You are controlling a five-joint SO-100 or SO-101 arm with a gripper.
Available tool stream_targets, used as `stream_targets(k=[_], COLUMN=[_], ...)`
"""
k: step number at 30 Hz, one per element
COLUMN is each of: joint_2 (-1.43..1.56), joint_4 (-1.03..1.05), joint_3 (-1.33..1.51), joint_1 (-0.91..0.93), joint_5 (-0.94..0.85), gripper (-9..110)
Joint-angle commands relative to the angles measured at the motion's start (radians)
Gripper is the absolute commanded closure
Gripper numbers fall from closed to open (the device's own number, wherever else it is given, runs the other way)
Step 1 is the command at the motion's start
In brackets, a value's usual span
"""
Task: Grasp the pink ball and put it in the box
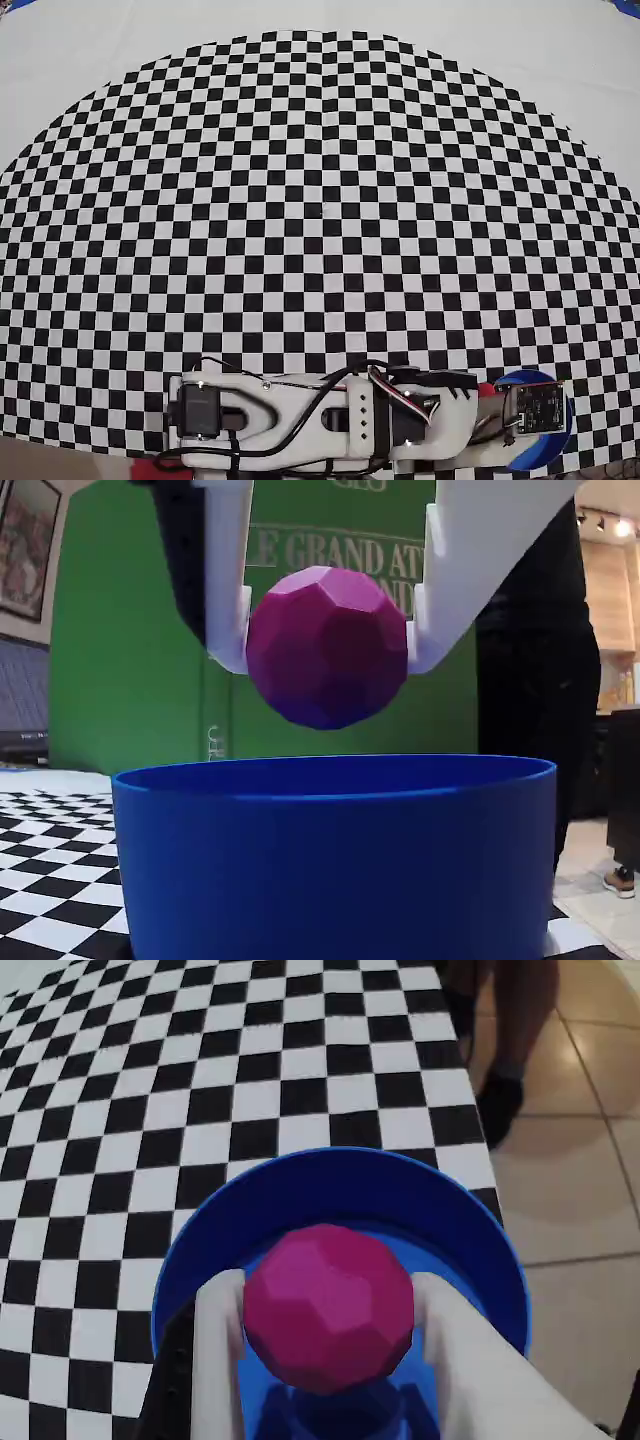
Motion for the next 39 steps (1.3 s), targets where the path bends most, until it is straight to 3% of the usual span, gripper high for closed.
stream_targets(k=[1, 28, 31, 39], joint_2=[-0.006, -0.003, 0.002, 0.005], joint_4=[-0.017, -0.023, -0.029, -0.048], joint_3=[-0.006, -0.002, 0.011, 0.021], joint_1=[0.009, 0.005, 0.005, 0.002], joint_5=[0.003, -0.002, -0.003, -0.002], gripper=[101, 101, 77, 74])
